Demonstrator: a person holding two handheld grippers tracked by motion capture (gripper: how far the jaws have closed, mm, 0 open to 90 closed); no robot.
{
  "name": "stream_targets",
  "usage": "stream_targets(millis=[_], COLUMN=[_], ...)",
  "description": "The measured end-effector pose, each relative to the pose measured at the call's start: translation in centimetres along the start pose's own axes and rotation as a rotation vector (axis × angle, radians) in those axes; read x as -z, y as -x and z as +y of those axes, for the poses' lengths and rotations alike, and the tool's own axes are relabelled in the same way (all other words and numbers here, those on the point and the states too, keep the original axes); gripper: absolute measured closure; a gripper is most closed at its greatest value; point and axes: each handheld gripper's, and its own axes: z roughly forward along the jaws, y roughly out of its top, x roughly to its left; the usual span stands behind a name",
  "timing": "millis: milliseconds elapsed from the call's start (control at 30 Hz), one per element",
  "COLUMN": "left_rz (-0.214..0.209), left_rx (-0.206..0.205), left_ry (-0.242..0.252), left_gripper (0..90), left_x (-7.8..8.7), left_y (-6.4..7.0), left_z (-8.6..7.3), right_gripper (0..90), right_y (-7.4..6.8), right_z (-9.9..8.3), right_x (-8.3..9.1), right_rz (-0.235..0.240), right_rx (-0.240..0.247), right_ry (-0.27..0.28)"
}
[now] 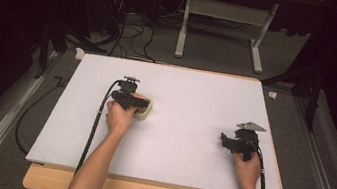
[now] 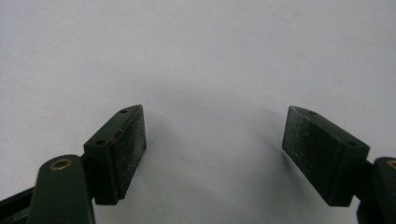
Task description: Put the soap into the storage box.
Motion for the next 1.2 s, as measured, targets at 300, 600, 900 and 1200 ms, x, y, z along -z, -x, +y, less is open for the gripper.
stream_targets(millis=[300, 600, 900, 1200], left_rz=[0.037, 0.049, 0.079, 0.053], left_rx=[-0.018, 0.010, 0.044, -0.002], left_ry=[-0.012, -0.027, -0.007, 0.012], left_gripper=[13.4, 12.8, 12.8, 13.8], left_x=[-0.6, -1.0, -1.3, -0.2], left_y=[0.3, 0.4, 0.7, 0.5], left_z=[0.3, 1.0, 1.2, 0.9], right_gripper=[22.1, 22.1, 22.1, 22.1], right_y=[0.0, 0.0, -0.1, -0.1], right_z=[0.0, 0.0, 0.0, 0.0], right_x=[0.0, 0.0, 0.1, 0.0], right_rz=[0.001, 0.001, 0.001, 0.002], right_rx=[0.001, 0.000, 0.001, 0.002], right_ry=[0.001, 0.000, -0.002, 0.001])
